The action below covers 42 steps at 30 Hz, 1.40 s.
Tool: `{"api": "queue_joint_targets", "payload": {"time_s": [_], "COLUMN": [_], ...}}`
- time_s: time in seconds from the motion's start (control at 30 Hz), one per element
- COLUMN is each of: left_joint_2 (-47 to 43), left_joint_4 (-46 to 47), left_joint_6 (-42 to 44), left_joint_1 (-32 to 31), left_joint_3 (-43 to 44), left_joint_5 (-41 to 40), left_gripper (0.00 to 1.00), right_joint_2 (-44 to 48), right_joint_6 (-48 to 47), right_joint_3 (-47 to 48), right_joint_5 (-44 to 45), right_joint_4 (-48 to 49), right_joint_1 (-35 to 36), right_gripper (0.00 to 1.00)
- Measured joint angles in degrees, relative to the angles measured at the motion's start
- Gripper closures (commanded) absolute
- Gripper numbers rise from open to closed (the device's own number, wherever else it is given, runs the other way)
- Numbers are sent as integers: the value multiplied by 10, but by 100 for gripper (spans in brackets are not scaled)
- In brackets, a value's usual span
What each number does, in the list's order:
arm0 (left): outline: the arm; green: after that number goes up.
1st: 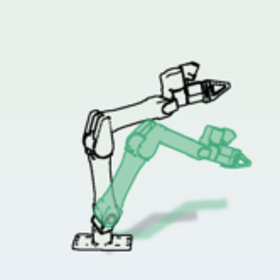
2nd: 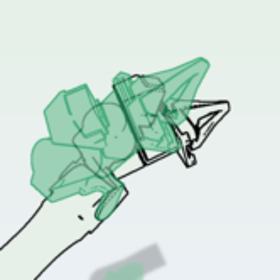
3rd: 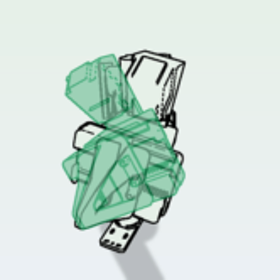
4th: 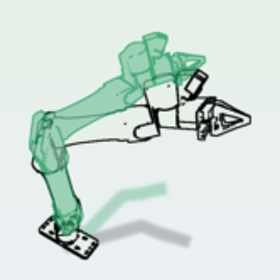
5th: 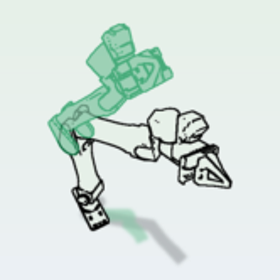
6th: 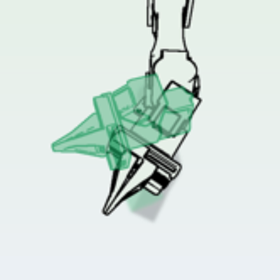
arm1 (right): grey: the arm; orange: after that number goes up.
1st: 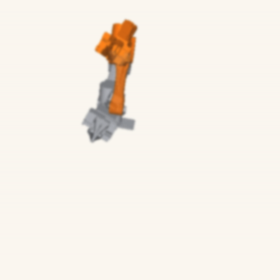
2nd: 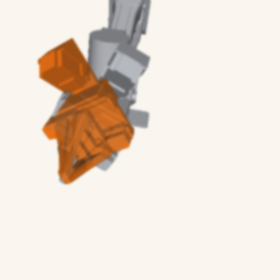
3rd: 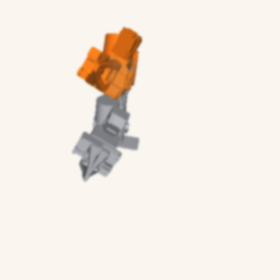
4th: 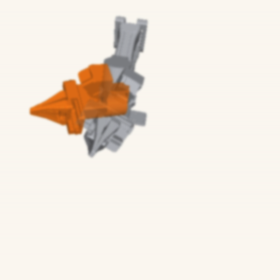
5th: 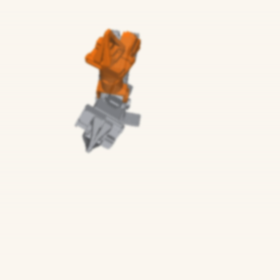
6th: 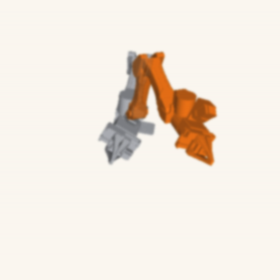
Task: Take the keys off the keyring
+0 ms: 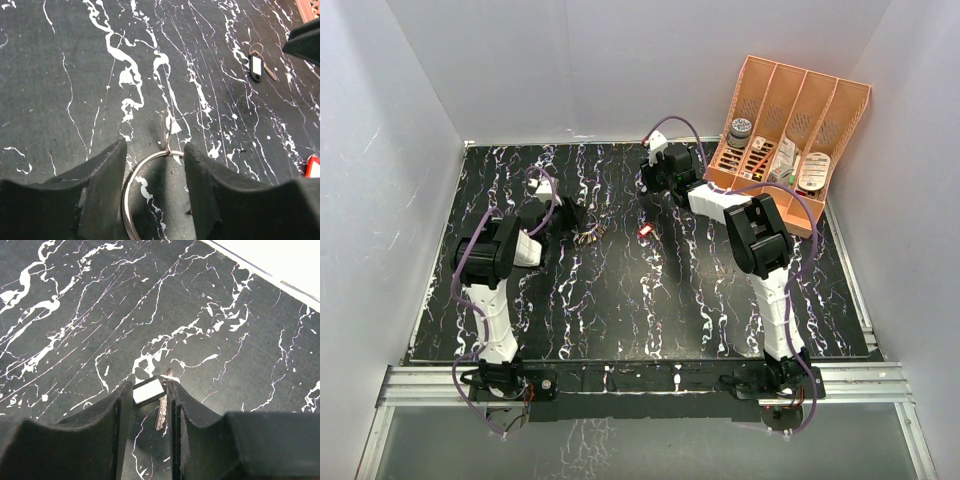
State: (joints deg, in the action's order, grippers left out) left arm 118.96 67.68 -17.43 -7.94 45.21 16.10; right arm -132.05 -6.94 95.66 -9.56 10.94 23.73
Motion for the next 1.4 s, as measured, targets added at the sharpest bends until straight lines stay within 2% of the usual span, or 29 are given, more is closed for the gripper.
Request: {"api": "queue_joint_targets", "payload": {"time_s": [0.1,0.13,0.3,0.47,0.77,0.93,1.1,1.13,1.2,1.4], "left_joint_2": [-1,-5,-49,-136,-330,-439,-520,-539,-574,-633], "left_joint_4": [-7,-9,-43,-93,-234,-319,-386,-393,-399,-431], "left_joint_6": [7,10,27,45,79,97,110,111,112,110], "left_joint_1": [0,0,0,0,0,-5,-9,-9,-11,-16], "left_joint_3": [0,0,-4,-10,-50,-95,-103,-108,-122,-137], "left_joint_5": [-7,-9,-32,-68,-201,-321,-402,-410,-420,-438], "left_gripper": [5,2,1,1,1,1,1,1,1,1], "right_joint_2": [0,0,23,101,313,419,512,531,574,711], "right_joint_6": [0,0,0,4,17,29,30,30,31,37], "right_joint_3": [0,0,-40,-117,-289,-399,-496,-515,-555,-668], "right_joint_5": [0,1,6,18,80,115,157,166,184,233], "right_joint_4": [0,1,10,21,116,157,188,194,211,250], "right_joint_1": [0,0,0,0,-1,-8,-13,-14,-14,-13], "right_gripper": [66,66,66,65,55,53,47,39,4,2]}}
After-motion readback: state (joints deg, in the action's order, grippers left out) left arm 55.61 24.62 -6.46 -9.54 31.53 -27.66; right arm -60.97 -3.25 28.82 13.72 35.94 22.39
